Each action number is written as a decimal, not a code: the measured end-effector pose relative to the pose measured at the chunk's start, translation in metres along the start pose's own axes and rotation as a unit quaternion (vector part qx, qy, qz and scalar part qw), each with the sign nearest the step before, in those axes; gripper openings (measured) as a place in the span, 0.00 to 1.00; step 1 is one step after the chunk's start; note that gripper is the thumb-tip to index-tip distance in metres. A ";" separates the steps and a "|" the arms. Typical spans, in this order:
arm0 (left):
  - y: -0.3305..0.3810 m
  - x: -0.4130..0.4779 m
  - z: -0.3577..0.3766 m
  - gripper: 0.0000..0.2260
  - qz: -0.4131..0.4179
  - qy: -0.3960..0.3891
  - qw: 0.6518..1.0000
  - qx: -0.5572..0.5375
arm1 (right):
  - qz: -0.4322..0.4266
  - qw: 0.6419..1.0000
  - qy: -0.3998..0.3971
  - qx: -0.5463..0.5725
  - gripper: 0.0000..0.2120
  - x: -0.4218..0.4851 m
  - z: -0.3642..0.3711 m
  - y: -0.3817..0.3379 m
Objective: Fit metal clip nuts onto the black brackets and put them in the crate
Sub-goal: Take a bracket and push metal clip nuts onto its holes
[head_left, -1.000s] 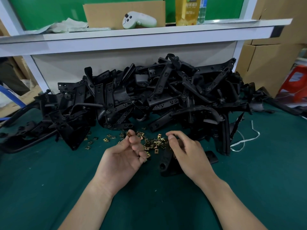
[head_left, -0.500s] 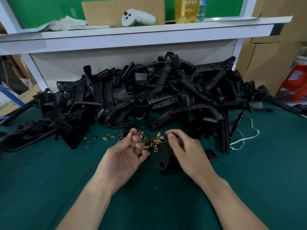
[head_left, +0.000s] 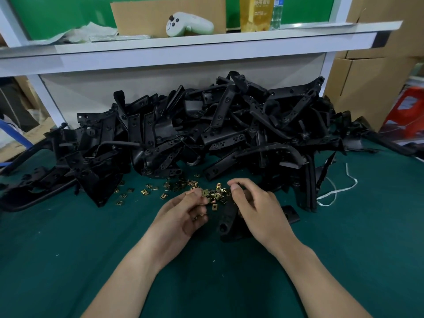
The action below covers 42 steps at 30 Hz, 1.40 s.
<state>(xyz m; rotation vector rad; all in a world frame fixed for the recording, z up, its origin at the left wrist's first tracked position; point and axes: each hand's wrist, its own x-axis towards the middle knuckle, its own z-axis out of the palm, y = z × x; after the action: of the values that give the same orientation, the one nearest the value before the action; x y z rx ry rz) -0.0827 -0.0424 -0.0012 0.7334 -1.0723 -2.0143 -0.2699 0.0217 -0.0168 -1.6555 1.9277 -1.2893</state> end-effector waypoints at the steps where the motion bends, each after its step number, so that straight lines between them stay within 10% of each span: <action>1: 0.000 0.000 0.001 0.09 0.001 0.002 1.000 0.006 | -0.002 1.000 0.000 0.005 0.15 0.000 0.000 0.000; 42: -0.011 -0.009 0.024 0.04 -0.030 -0.012 0.995 0.098 | -0.075 0.986 0.007 -0.148 0.23 -0.005 0.001 -0.017</action>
<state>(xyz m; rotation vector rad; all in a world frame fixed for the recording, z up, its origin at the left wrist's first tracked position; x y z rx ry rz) -0.0996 -0.0204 0.0025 0.8530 -1.2887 -1.9913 -0.2575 0.0267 -0.0057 -1.9716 2.1209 -1.1086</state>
